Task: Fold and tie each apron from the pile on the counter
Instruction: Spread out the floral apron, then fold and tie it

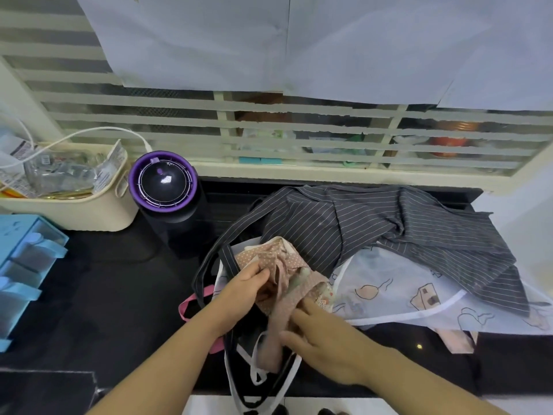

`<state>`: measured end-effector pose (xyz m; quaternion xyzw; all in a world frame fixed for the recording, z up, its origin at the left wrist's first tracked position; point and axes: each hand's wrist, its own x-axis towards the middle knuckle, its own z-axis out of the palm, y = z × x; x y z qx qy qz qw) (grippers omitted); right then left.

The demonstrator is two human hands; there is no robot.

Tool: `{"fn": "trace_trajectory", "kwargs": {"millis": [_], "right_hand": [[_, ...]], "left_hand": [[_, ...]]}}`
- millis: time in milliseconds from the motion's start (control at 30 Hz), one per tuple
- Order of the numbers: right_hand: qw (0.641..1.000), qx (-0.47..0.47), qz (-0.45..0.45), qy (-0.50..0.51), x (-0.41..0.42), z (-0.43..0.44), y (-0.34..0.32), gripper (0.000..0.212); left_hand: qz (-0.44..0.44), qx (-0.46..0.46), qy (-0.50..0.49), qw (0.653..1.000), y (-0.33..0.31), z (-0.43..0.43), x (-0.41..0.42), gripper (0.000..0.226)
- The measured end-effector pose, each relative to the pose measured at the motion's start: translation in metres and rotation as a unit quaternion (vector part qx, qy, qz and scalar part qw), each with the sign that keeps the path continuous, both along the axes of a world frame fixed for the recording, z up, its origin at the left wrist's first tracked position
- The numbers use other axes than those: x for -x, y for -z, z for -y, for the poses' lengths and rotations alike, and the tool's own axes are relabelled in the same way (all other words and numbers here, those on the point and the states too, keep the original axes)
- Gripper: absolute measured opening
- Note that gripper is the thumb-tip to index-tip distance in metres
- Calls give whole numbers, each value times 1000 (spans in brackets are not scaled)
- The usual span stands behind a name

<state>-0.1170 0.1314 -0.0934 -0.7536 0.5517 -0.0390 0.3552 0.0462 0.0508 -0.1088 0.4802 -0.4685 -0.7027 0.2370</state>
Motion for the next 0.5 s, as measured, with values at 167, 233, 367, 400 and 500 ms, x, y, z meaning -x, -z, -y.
{"fn": "trace_trajectory", "kwargs": {"millis": [167,233,367,400,500], "right_hand": [[989,140,-36,-19,-13,-2,21,29],[976,211,-51,-3,-16,4,30,28],[961,267,28,67,-12,8,37,16],[958,260,75,93,-11,7,38,19],[948,209,181,160,-9,6,33,38]], "left_hand": [[59,46,68,995,-6,0,-3,15],[122,96,98,983,-7,0,-2,24],[114,110,77,984,-5,1,2,21],[99,92,65,989,-4,2,2,16],[69,32,45,996,-3,3,3,14]]}}
